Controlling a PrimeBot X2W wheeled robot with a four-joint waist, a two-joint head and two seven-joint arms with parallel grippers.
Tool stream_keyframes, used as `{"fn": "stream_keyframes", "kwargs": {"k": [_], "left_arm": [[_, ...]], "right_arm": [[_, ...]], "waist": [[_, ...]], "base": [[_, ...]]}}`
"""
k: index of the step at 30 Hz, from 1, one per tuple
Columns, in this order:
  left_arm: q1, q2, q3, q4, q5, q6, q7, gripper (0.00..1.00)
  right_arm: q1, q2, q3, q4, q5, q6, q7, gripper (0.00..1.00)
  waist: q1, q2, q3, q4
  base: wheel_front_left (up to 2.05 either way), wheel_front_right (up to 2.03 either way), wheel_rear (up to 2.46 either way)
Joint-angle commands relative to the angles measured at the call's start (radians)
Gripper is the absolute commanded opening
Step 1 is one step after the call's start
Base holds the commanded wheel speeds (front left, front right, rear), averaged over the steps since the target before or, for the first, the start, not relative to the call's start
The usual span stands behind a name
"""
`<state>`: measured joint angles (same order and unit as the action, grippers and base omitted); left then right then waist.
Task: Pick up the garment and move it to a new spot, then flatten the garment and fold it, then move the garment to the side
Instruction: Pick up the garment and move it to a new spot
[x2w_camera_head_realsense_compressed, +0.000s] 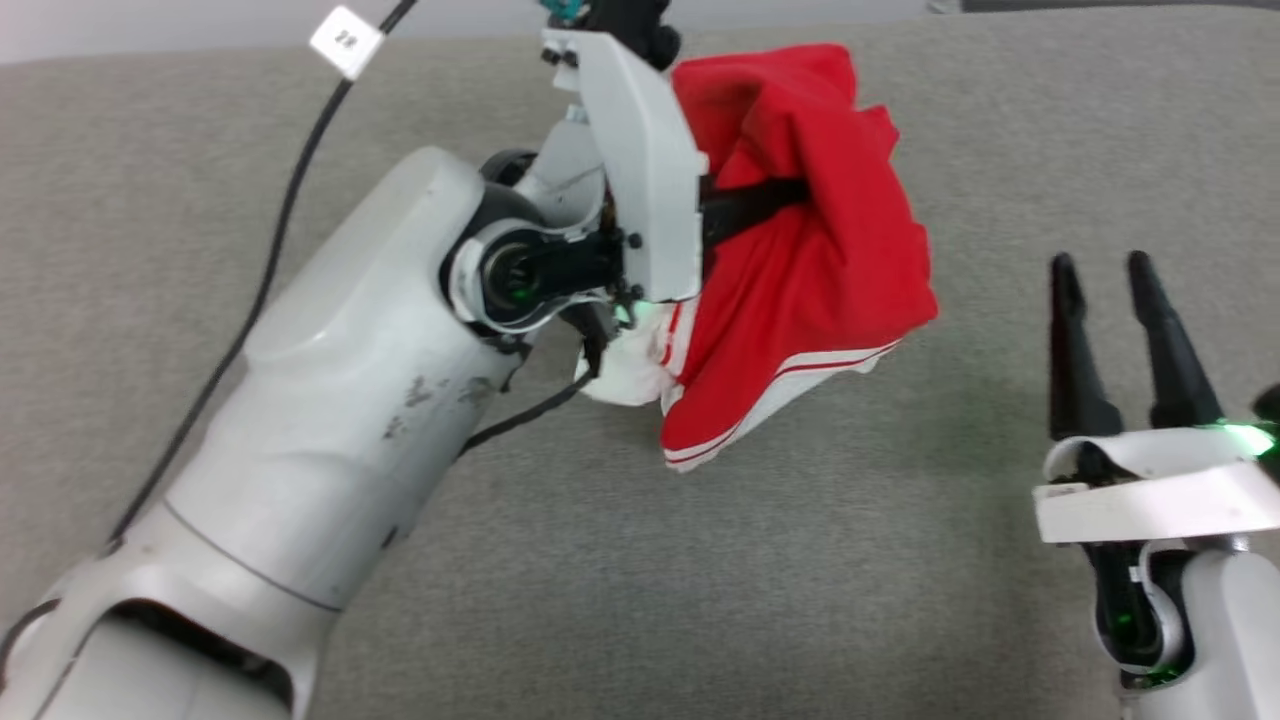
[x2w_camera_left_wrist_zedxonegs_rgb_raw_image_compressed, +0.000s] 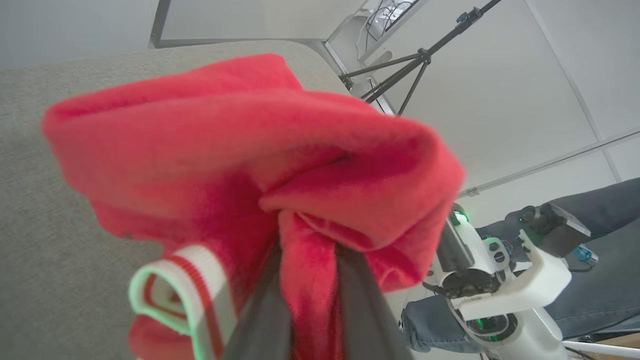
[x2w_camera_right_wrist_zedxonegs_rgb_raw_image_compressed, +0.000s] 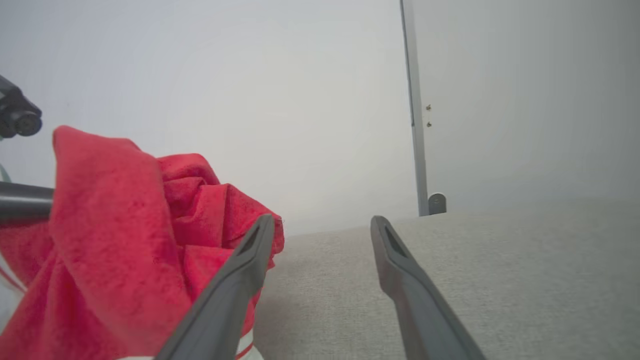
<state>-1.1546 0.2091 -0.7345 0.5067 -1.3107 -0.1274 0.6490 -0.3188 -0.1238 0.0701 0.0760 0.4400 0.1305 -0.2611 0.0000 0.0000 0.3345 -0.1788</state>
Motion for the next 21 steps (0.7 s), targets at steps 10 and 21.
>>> {"fn": "stream_keyframes", "kwargs": {"k": [10, 21], "left_arm": [[-0.022, 0.107, -0.047, 0.182, 0.193, 0.012, -0.163, 0.0], [-0.014, 0.088, -0.18, 0.32, 0.247, -0.003, -0.127, 0.0]], "right_arm": [[0.019, 0.037, -0.037, -0.035, 0.009, 0.0, -0.005, 1.0], [-0.013, 0.048, -0.017, -0.036, 0.012, 0.0, -0.005, 1.0]], "waist": [[0.0, 0.0, 0.04, -0.071], [0.0, 0.0, 0.069, -0.073]], "base": [[0.0, 0.0, 0.0], [0.0, 0.0, 0.0]]}}
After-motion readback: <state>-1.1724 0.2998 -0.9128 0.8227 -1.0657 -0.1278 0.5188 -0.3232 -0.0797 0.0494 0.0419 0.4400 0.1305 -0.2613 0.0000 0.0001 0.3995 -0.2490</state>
